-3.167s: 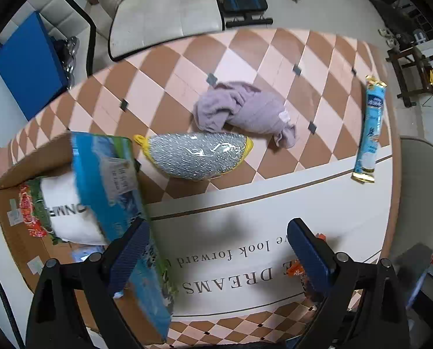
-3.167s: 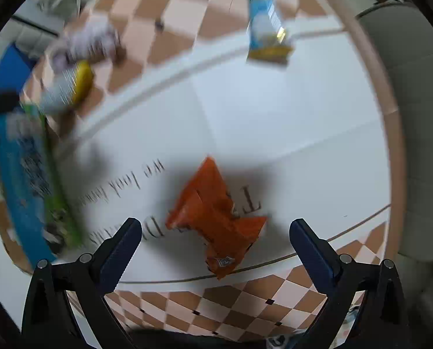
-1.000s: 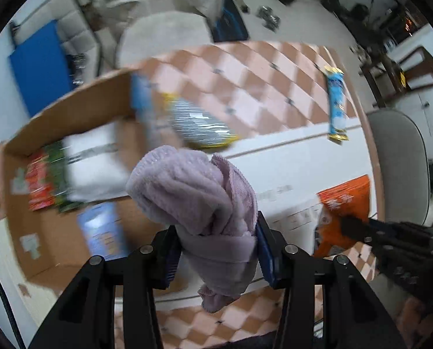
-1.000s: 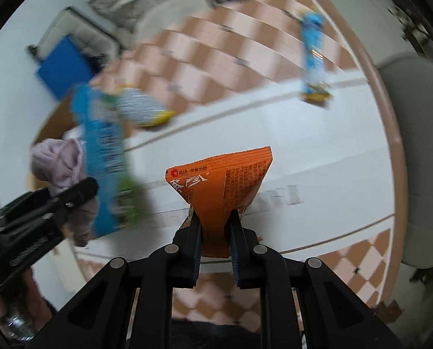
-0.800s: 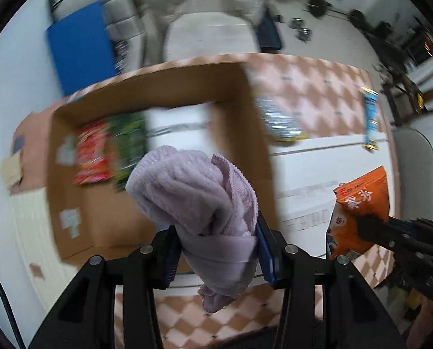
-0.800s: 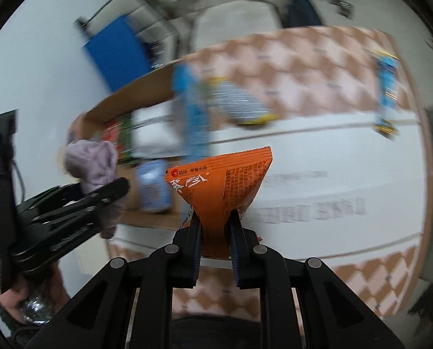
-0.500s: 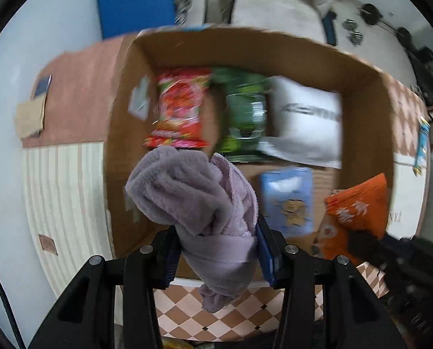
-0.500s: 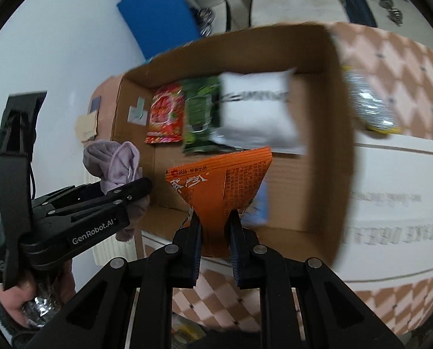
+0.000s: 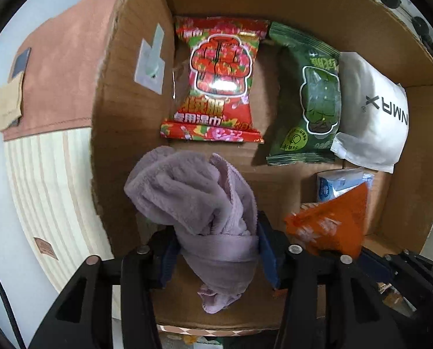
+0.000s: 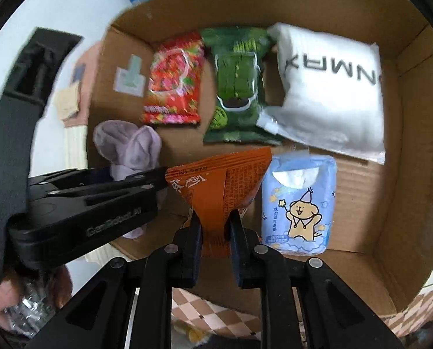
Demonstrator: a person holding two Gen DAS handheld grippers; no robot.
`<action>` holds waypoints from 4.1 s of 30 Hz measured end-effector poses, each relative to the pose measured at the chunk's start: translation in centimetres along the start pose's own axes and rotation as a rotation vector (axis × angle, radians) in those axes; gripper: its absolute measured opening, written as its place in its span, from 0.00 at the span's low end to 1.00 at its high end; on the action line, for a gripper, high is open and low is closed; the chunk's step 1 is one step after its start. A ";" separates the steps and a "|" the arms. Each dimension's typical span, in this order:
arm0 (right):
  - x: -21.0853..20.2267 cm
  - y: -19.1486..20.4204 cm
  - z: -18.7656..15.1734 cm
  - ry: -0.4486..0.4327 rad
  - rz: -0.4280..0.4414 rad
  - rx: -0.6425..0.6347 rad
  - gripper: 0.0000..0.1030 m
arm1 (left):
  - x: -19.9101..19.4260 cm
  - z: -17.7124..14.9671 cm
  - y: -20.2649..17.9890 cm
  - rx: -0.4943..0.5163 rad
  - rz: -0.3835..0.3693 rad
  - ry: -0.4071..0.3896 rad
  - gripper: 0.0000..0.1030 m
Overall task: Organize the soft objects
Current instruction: 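Lower the cloth and orange bag into the box and open both tools, then move both tools toward the silver scrubber and blue Nestle tube, then grasp the silver scrubber with the left tool while the right tool grasps the blue Nestle tube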
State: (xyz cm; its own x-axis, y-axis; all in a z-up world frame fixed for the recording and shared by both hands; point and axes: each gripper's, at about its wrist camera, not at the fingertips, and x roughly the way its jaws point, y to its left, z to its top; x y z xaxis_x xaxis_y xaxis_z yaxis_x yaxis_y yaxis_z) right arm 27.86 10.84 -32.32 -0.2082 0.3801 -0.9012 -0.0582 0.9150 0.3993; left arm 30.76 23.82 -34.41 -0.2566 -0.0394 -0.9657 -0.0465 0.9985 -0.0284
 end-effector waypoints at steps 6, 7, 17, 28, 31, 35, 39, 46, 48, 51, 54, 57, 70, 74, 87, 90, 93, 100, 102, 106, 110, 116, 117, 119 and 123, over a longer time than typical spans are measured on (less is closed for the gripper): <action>-0.3 -0.7 0.0 -0.019 -0.050 0.003 0.58 | -0.7 -0.7 0.7 -0.020 -0.022 -0.030 0.57; -0.6 -0.9 -0.1 -0.022 -0.057 0.005 0.58 | -1.0 -0.8 0.7 -0.019 -0.020 -0.038 0.57; -5.4 -3.0 -3.1 -0.123 -0.206 -0.004 0.58 | -6.6 -6.5 -1.0 -0.033 0.029 -0.240 0.58; -10.5 -4.3 -9.0 -0.248 -0.267 -0.009 0.60 | -10.6 -12.0 -3.3 -0.050 0.062 -0.413 0.58; -11.3 -4.3 -10.2 -0.271 -0.279 -0.015 0.60 | -11.1 -13.0 -3.7 -0.054 0.072 -0.437 0.58; -11.9 -4.1 -11.5 -0.310 -0.295 -0.029 0.74 | -11.7 -14.2 -3.8 -0.071 0.084 -0.473 0.64; -12.7 -4.1 -12.5 -0.347 -0.298 -0.037 0.81 | -12.1 -15.1 -3.6 -0.091 0.086 -0.504 0.93; -14.0 -4.4 -13.4 -0.391 -0.306 -0.057 1.00 | -12.6 -16.4 -3.6 -0.117 0.097 -0.527 0.94; -14.3 -4.5 -13.4 -0.393 -0.300 -0.062 1.00 | -12.8 -16.7 -3.8 -0.123 0.096 -0.527 0.94; -14.7 -5.0 -13.6 -0.394 -0.275 -0.063 1.00 | -13.3 -17.1 -4.6 -0.123 0.099 -0.533 0.94; -15.7 -5.8 -13.8 -0.407 -0.243 -0.055 1.00 | -14.0 -17.2 -6.3 -0.106 0.106 -0.538 0.94; -17.4 -8.3 -13.9 -0.423 -0.206 -0.012 1.00 | -14.5 -16.2 -9.1 -0.079 0.054 -0.514 0.94; -25.3 -33.6 -11.5 -0.483 -0.291 0.385 1.00 | -9.8 -0.5 -31.3 0.055 -0.125 -0.245 0.93; -24.5 -40.2 -9.6 -0.436 -0.305 0.452 1.00 | -4.3 5.1 -35.5 0.002 -0.060 -0.129 0.90; -21.4 -49.7 -1.5 -0.316 -0.315 0.449 1.00 | 4.2 11.6 -38.2 -0.163 0.077 0.028 0.90; -20.5 -50.4 0.3 -0.295 -0.313 0.440 1.00 | 4.2 12.5 -38.1 -0.179 0.094 0.025 0.90; -19.5 -51.5 2.3 -0.277 -0.306 0.446 0.99 | 4.6 13.3 -38.0 -0.173 0.090 0.037 0.86; -16.7 -53.7 5.5 -0.206 -0.291 0.474 0.67 | 4.4 12.8 -39.2 -0.088 0.048 -0.001 0.26; -15.9 -53.7 5.7 -0.181 -0.303 0.471 0.37 | 4.5 12.4 -39.9 -0.047 0.053 -0.022 0.24; -15.7 -52.9 5.2 -0.196 -0.343 0.455 0.21 | 4.9 10.2 -40.6 0.001 0.052 -0.052 0.19; -15.7 -51.7 3.8 -0.189 -0.296 0.454 0.16 | 5.1 6.6 -40.7 0.057 0.040 -0.083 0.16; -16.9 -46.3 -0.5 -0.248 -0.203 0.397 0.16 | 2.8 0.7 -39.9 0.139 -0.025 -0.148 0.12; -17.0 -45.3 -1.1 -0.256 -0.188 0.389 0.16 | 2.3 0.0 -39.3 0.152 -0.026 -0.160 0.12; -17.3 -43.2 -2.4 -0.275 -0.176 0.373 0.16 | 2.1 -0.7 -38.4 0.170 -0.044 -0.160 0.12; -18.3 -40.9 -4.5 -0.307 -0.149 0.380 0.16 | -0.1 -0.7 -35.0 0.121 -0.153 -0.155 0.12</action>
State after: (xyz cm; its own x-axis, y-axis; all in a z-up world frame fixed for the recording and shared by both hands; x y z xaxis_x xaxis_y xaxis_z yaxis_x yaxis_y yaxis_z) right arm 29.70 -34.10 -31.40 0.0750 0.2121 -0.9744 0.3060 0.9251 0.2250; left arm 31.73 -11.16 -33.14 -0.1036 -0.1932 -0.9757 0.0450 0.9790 -0.1986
